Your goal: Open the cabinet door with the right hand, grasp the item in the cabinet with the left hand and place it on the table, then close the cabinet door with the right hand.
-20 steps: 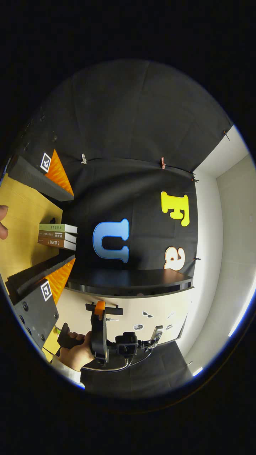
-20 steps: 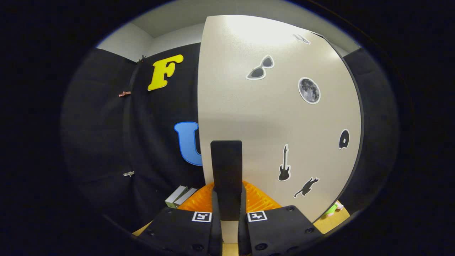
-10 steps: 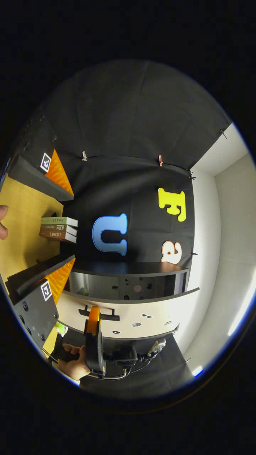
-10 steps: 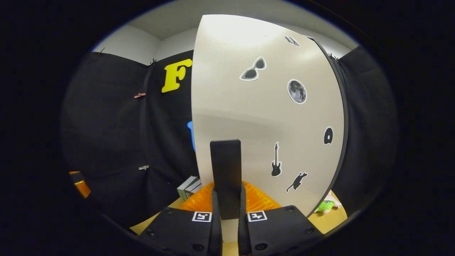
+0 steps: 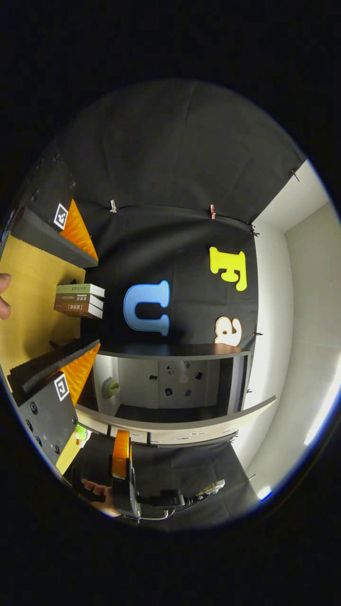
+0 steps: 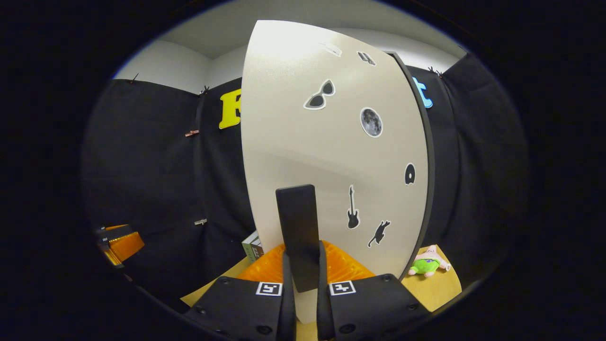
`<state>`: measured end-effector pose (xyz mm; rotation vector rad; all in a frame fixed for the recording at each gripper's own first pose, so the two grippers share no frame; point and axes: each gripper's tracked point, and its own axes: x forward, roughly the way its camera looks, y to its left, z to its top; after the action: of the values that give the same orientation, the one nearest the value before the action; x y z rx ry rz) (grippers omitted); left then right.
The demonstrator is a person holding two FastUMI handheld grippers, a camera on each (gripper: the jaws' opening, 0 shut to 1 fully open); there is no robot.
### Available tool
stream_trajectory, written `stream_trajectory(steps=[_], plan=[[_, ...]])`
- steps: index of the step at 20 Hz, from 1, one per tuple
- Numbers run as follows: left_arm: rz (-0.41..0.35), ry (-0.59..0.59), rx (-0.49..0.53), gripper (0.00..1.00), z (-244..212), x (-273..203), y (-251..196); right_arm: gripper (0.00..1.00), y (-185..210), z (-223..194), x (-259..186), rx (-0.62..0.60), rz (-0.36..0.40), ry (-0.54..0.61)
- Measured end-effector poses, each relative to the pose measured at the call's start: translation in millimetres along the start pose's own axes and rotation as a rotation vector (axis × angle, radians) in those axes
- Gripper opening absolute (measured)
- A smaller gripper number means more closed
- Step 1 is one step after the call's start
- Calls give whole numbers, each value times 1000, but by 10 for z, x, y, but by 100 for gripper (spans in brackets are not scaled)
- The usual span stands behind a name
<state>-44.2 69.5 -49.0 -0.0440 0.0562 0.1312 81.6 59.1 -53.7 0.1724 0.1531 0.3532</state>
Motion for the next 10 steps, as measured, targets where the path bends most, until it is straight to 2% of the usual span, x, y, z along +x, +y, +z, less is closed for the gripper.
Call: stream_trajectory(steps=[3,10], plan=[[-6,-12,-4,95,44,16,-68,21,-111,14,-142,0,-7,9],[-74,-33,-18,94,108,109,-372,20,-475,53,-555,2,-45,2]])
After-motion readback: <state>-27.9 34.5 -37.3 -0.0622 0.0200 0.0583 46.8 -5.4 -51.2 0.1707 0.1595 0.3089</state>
